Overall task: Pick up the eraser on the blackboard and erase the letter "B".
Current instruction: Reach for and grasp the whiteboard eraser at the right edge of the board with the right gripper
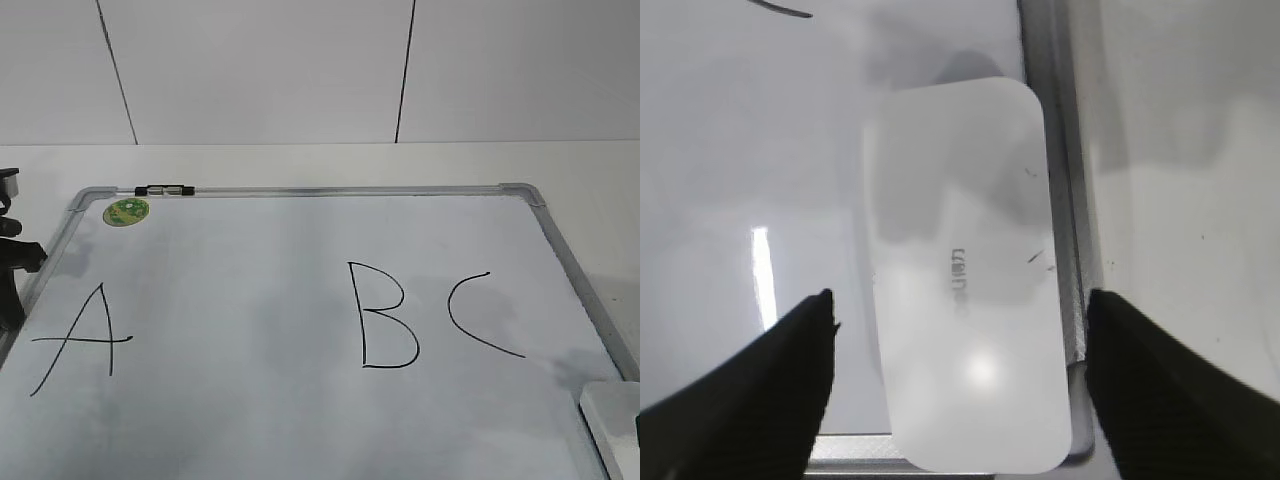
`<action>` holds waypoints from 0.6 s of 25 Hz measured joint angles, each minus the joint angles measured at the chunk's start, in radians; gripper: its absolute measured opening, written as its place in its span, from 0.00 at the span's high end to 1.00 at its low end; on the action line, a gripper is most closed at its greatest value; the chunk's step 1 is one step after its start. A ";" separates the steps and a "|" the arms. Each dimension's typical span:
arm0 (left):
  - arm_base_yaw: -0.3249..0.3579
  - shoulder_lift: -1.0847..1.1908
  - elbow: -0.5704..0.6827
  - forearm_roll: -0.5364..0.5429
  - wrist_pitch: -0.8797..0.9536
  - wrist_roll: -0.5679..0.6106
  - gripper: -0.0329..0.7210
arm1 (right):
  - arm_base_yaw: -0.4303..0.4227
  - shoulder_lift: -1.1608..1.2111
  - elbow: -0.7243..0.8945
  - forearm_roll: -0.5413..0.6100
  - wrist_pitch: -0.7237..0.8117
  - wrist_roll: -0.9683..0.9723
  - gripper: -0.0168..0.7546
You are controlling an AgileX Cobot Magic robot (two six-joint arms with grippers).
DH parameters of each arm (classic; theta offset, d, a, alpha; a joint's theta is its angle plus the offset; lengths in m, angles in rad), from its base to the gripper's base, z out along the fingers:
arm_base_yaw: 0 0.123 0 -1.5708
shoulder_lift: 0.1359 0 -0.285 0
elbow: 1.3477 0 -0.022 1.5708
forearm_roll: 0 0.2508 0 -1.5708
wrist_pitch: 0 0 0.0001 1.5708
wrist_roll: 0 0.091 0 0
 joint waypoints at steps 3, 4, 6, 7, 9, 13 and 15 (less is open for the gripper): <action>0.000 0.000 0.000 0.000 0.000 0.000 0.92 | 0.000 0.027 0.000 0.000 0.002 -0.002 0.12; 0.000 0.000 0.000 0.000 0.000 0.000 0.92 | 0.000 0.041 0.000 0.000 0.002 -0.005 0.12; 0.000 0.000 0.000 -0.002 0.000 0.000 0.92 | 0.000 0.079 0.000 0.003 0.002 -0.009 0.11; 0.000 0.000 0.000 -0.002 0.000 0.000 0.92 | 0.000 0.095 -0.002 0.003 0.002 -0.011 0.11; 0.000 0.000 0.000 -0.002 0.000 0.000 0.92 | 0.000 0.133 -0.014 0.005 0.000 -0.028 0.11; 0.000 0.000 0.000 -0.002 0.000 0.000 0.92 | 0.000 0.203 -0.059 0.019 -0.002 -0.067 0.11; 0.000 0.000 0.000 -0.002 0.000 0.000 0.92 | 0.000 0.234 -0.081 0.028 -0.002 -0.079 0.11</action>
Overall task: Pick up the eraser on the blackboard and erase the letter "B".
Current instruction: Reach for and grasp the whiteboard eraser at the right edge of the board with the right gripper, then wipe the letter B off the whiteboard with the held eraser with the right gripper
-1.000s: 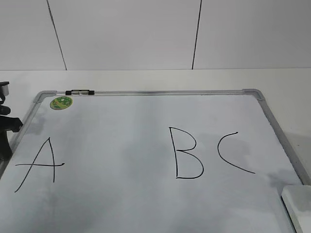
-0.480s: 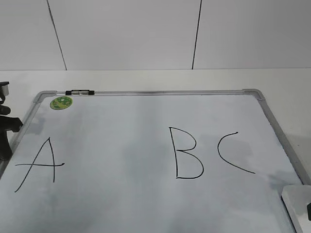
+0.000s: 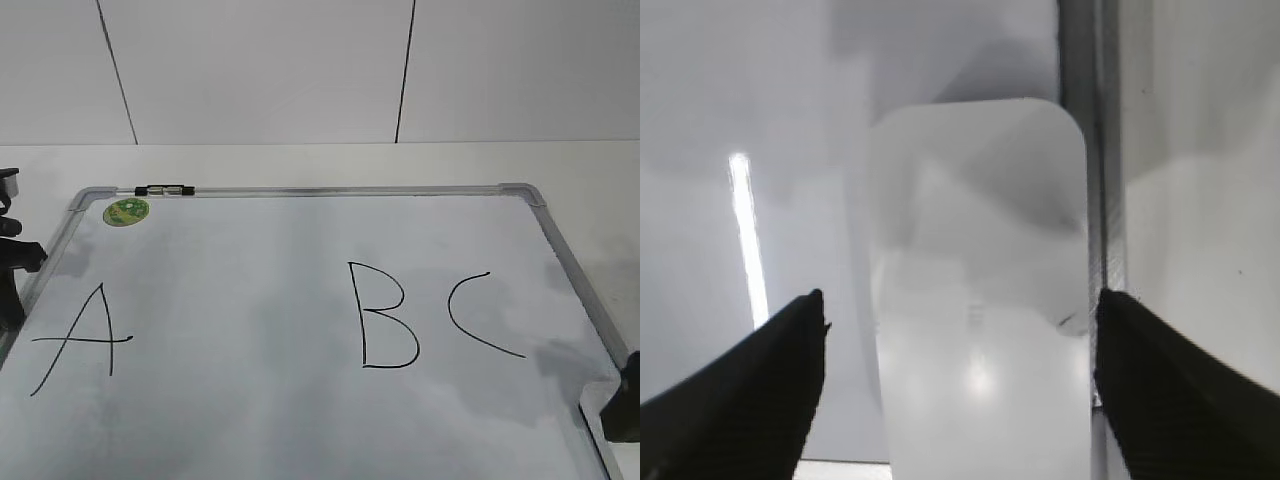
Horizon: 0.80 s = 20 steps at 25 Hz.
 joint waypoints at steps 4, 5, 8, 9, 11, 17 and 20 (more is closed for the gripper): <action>0.000 0.000 0.000 -0.002 0.000 0.000 0.92 | 0.000 0.070 -0.015 0.006 0.010 -0.004 0.11; 0.000 0.000 0.000 -0.002 0.000 0.000 0.92 | 0.000 0.087 -0.017 0.008 0.014 -0.006 0.11; 0.000 0.000 0.000 -0.002 0.000 0.000 0.92 | 0.000 0.113 -0.016 0.012 0.017 -0.010 0.11; 0.000 0.000 0.000 -0.002 0.000 0.000 0.92 | 0.000 0.113 -0.016 0.013 0.017 -0.010 0.11; 0.000 0.000 0.000 -0.002 0.000 0.000 0.92 | 0.000 0.120 -0.016 0.013 0.017 -0.014 0.11; 0.000 0.000 0.000 -0.002 0.000 0.000 0.92 | 0.000 0.152 -0.016 0.015 0.032 -0.034 0.11; 0.000 0.000 0.000 -0.002 0.000 0.000 0.92 | 0.000 0.166 -0.016 0.016 0.049 -0.047 0.12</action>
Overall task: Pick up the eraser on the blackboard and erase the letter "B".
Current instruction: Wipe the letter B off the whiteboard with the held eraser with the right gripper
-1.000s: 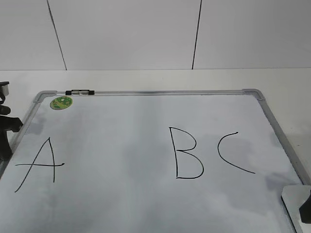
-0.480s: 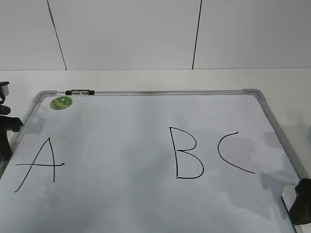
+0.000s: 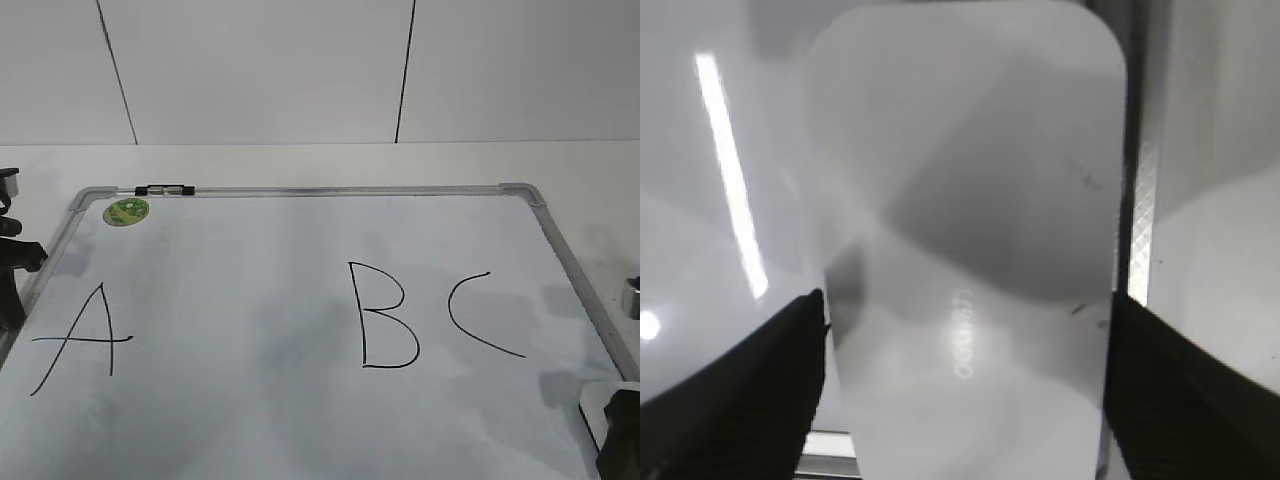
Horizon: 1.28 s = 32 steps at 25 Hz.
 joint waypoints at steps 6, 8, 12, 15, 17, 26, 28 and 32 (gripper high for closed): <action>0.000 0.000 0.000 0.000 0.000 0.000 0.92 | 0.000 0.007 -0.002 -0.004 0.002 -0.008 0.12; 0.000 0.000 0.000 0.000 -0.002 0.000 0.92 | 0.000 0.007 -0.002 -0.004 0.002 -0.008 0.13; 0.000 0.000 0.000 0.000 -0.002 0.000 0.92 | 0.000 0.007 -0.002 -0.021 0.002 -0.010 0.19; 0.000 0.000 0.000 0.000 -0.004 0.000 0.92 | 0.000 0.007 -0.002 -0.024 0.004 -0.012 0.23; 0.000 0.000 0.000 0.000 -0.004 0.000 0.92 | 0.000 0.007 -0.002 -0.025 0.004 -0.012 0.24; 0.000 0.000 0.000 -0.002 -0.004 0.000 0.92 | 0.000 0.007 -0.011 -0.029 0.009 -0.014 0.25; 0.000 0.000 0.000 -0.002 -0.004 0.000 0.92 | 0.000 0.009 -0.030 -0.038 0.026 -0.014 0.25; 0.000 0.000 0.000 -0.002 -0.004 0.000 0.92 | 0.000 0.009 -0.074 -0.044 0.065 -0.014 0.25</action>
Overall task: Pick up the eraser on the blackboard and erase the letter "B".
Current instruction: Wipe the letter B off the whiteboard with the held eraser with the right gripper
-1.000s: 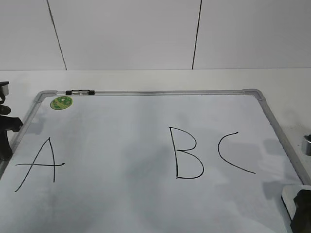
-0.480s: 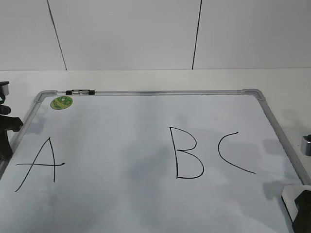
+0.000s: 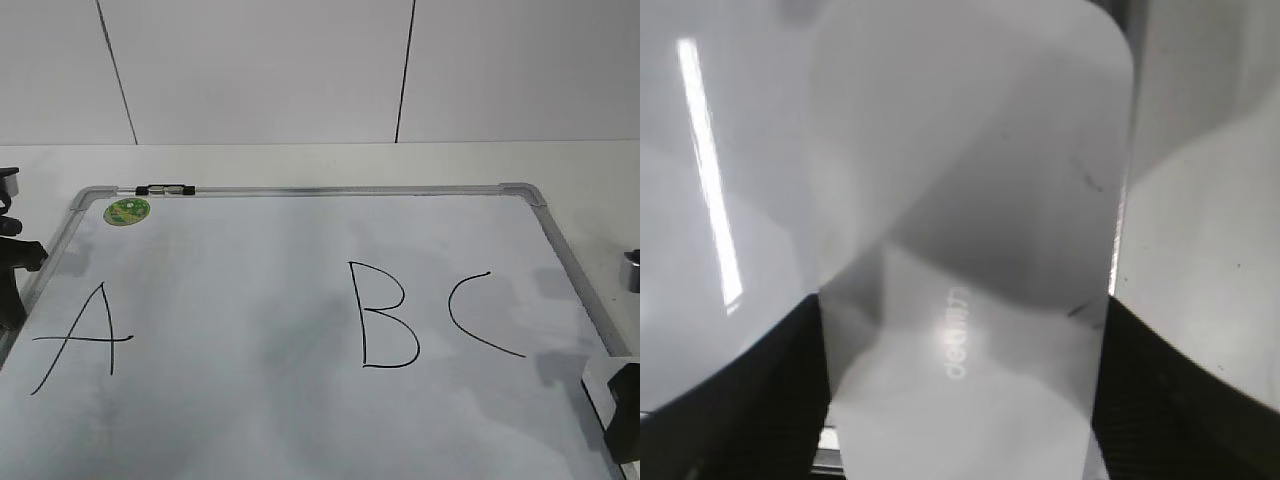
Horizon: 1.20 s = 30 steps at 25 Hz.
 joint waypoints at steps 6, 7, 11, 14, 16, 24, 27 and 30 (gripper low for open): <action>0.000 0.000 0.000 0.000 0.000 0.000 0.92 | 0.000 0.000 -0.094 -0.015 0.084 0.000 0.25; 0.000 0.000 0.000 0.000 0.000 0.000 0.92 | 0.000 0.000 -0.118 -0.020 0.097 0.000 0.25; 0.000 0.000 0.000 0.000 0.000 0.000 0.92 | 0.022 0.004 -0.234 -0.033 0.139 0.000 0.25; 0.000 0.000 0.000 0.000 0.000 0.000 0.92 | 0.084 0.030 -0.302 -0.043 0.157 0.011 0.25; 0.000 0.000 0.000 0.000 0.000 0.000 0.92 | 0.138 0.056 -0.343 -0.047 0.159 0.027 0.25; 0.000 0.000 -0.002 0.000 0.002 0.000 0.92 | 0.355 0.250 -0.532 -0.077 0.170 0.060 0.25; 0.000 0.000 -0.002 0.000 0.004 0.000 0.92 | 0.403 0.336 -0.610 -0.079 0.170 0.060 0.25; 0.000 0.000 -0.002 0.000 0.004 0.000 0.92 | 0.434 0.419 -0.680 -0.081 0.170 0.060 0.25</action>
